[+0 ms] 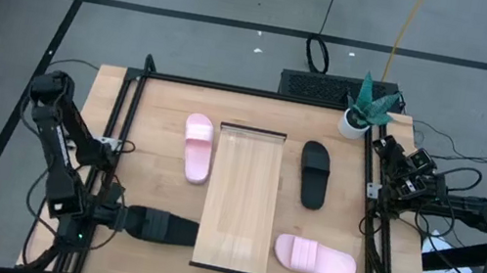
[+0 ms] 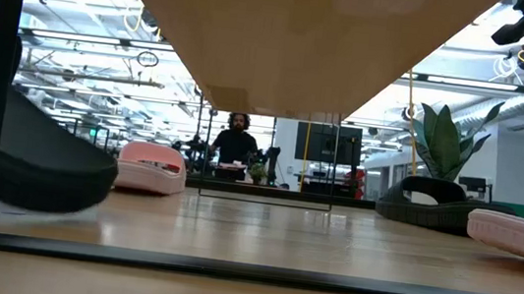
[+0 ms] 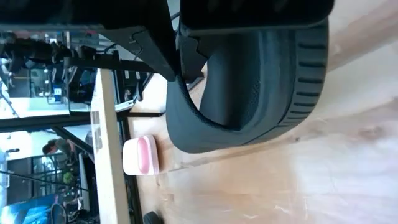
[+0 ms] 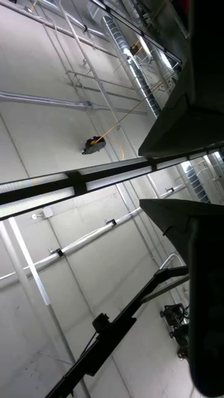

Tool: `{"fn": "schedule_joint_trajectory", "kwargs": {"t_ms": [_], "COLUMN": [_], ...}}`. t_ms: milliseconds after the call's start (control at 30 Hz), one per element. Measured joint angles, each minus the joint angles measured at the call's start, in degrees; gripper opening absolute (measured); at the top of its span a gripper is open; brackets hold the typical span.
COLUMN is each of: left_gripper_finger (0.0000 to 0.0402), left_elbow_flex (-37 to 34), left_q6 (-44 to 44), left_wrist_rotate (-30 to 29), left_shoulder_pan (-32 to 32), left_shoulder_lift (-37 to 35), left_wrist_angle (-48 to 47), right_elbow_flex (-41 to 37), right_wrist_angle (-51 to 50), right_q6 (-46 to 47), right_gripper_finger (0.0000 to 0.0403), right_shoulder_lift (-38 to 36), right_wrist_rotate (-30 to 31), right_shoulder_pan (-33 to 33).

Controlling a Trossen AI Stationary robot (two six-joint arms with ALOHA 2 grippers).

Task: Pick and place slides into the shelf
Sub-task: Put the bottom black slides on the shelf

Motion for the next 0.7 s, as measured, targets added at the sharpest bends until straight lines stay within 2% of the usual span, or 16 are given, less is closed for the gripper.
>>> {"fn": "schedule_joint_trajectory", "kwargs": {"t_ms": [700], "left_gripper_finger": [0.0], "left_elbow_flex": [0.02], "left_q6": [-1.11], "left_wrist_rotate": [3.11], "left_shoulder_pan": [-4.93], "left_shoulder_lift": [-20.12], "left_wrist_angle": [-22.97], "right_elbow_flex": [0.01], "right_wrist_angle": [0.0], "right_q6": [0.0], "right_gripper_finger": [0.0109], "right_shoulder_lift": [0.02], "right_wrist_rotate": [0.01], "right_shoulder_pan": [-0.02]}}
